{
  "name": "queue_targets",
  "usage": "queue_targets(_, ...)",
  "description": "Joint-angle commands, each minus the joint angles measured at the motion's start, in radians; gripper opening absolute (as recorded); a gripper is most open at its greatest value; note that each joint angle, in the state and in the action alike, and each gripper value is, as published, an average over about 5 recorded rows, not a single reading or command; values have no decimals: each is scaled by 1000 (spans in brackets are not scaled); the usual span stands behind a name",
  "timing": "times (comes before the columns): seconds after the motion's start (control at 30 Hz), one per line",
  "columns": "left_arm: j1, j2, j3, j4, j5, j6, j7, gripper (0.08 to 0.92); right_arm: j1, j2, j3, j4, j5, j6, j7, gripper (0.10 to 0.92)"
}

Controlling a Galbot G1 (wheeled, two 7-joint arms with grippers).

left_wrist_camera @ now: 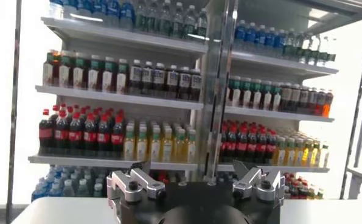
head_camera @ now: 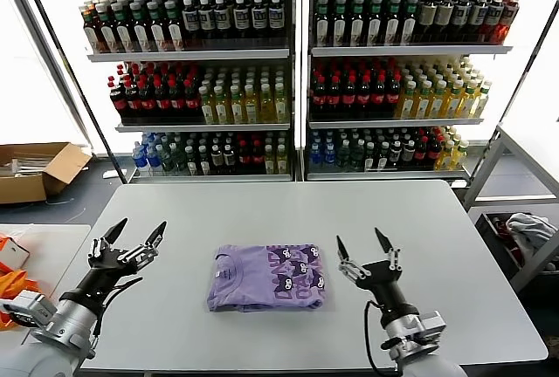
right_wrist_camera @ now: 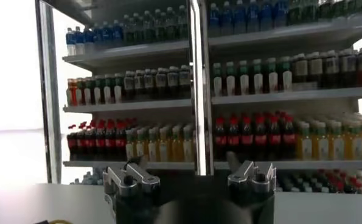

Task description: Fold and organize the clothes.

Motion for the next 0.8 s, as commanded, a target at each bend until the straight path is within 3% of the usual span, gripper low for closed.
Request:
queue_targets(0.03, -11, -29, -62, 0, -1, 4, 17, 823, -132, 11, 197, 31, -24, 92, -92, 823)
queue_targets(0.8, -5, -44, -52, -14, 16, 4, 28, 822, -142, 22, 225, 14, -25, 122, -95, 823)
